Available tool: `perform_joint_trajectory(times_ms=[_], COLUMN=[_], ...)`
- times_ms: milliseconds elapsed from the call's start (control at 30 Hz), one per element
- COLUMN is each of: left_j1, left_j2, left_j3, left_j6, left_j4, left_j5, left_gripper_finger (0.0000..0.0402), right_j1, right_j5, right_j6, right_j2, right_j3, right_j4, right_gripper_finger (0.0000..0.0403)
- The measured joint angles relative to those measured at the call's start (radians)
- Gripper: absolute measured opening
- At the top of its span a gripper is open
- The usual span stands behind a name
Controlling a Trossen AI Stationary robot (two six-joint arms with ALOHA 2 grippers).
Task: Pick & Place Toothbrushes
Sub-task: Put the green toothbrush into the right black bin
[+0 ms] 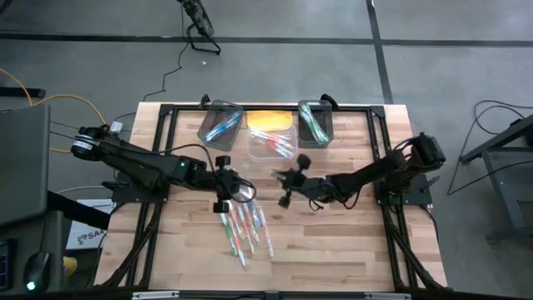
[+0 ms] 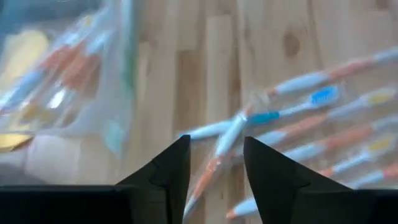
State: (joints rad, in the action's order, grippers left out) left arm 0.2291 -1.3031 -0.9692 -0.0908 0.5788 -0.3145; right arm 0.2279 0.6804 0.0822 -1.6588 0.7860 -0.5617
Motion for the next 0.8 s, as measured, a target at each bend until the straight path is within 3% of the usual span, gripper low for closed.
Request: perform_joint_trajectory(times_ms=[200,300,467,600,800], left_j1=[0.000,0.000,0.000,0.000,0.000], left_j2=[0.049,0.060,0.074,0.076,0.076], left_j3=[0.001,0.015,0.062,0.083,0.097], left_j6=[-0.057,-0.065,-0.075,-0.080,-0.091], left_j4=[0.073,0.058,0.001,-0.027,-0.060], left_j5=[-0.058,-0.065,-0.065,-0.061,-0.058], left_gripper_finger=[0.0142,0.0142,0.0142,0.0142,0.0142], right_j1=[-0.001,-0.002,-0.039,-0.132,-0.288], right_j5=[0.420,0.539,0.559,0.512,0.454], right_j6=[0.141,0.235,0.336,0.415,0.388], right_j2=[0.162,0.267,0.392,0.423,0.421], right_j3=[-0.023,-0.080,-0.193,-0.278,-0.299], right_j4=[0.241,0.347,0.378,0.377,0.335], right_gripper_finger=[0.0012,0.0012,0.0012,0.0012,0.0012])
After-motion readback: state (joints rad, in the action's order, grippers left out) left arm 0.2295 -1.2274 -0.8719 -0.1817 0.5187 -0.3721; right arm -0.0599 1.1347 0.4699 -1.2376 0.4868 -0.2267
